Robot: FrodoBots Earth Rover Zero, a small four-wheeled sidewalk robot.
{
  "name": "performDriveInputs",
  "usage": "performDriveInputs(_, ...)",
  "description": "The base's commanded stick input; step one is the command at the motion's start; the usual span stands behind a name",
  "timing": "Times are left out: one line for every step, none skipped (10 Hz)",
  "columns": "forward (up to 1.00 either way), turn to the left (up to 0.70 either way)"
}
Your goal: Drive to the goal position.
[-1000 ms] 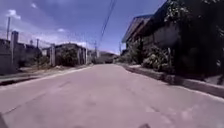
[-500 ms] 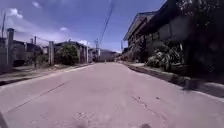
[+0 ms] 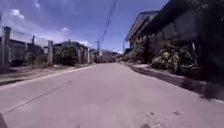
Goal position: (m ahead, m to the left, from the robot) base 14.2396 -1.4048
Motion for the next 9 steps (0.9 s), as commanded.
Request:
performDriveInputs(1.0, 0.0)
performDriveInputs(1.0, 0.0)
performDriveInputs(1.0, -0.01)
performDriveInputs(1.0, -0.05)
performDriveInputs(1.0, -0.33)
performDriveInputs(1.0, -0.33)
performDriveInputs(1.0, -0.2)
performDriveInputs(1.0, -0.08)
performDriveInputs(1.0, 0.0)
